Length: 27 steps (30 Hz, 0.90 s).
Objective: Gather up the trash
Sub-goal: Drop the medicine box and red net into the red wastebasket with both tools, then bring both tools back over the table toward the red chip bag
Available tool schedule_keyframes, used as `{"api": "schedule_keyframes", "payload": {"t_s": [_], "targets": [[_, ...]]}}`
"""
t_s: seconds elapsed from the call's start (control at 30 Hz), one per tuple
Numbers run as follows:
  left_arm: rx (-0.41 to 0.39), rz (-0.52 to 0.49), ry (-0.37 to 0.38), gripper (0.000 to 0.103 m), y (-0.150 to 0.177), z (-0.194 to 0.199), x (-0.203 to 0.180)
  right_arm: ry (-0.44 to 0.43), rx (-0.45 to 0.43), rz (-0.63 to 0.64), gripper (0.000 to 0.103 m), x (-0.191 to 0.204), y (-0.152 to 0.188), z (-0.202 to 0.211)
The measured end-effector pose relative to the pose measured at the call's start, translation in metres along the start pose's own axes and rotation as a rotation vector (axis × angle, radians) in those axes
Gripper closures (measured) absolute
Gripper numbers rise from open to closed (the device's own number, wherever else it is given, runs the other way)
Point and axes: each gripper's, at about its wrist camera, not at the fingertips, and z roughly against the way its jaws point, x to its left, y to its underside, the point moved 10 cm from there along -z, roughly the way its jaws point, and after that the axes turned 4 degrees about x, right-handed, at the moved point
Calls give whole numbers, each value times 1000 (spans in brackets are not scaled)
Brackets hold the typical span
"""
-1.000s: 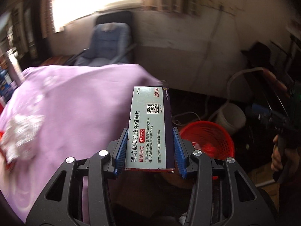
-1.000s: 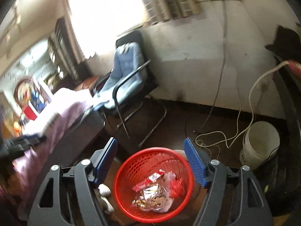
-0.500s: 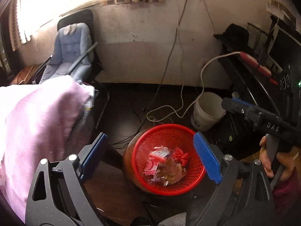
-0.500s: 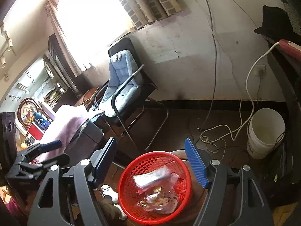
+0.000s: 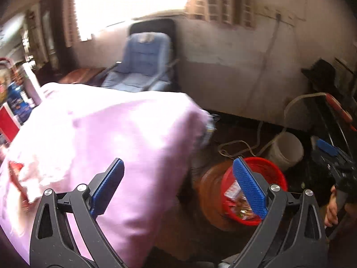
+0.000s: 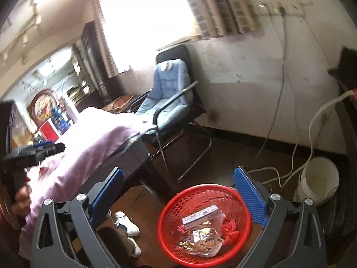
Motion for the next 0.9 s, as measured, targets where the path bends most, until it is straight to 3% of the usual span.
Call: {"api": "schedule_keyframes", "payload": {"t_s": [0.2, 0.43, 0.53, 0.67, 0.8, 0.9], "targets": [[-42, 83, -144, 7, 7, 32, 75, -52, 13, 81, 6, 49, -3, 0], [-44, 197, -416, 7, 28, 58, 207, -89, 63, 143, 6, 97, 3, -15], [-7, 328, -422, 7, 40, 52, 263, -110, 85, 168, 6, 119, 4, -22], [47, 484, -361, 7, 54, 24, 321, -129, 100, 209, 6, 149, 2, -29], [113, 499, -352, 7, 69, 0, 337, -156, 114, 245, 6, 176, 0, -32], [131, 460, -406, 6, 85, 8, 347, -176, 116, 282, 6, 196, -2, -35]]}}
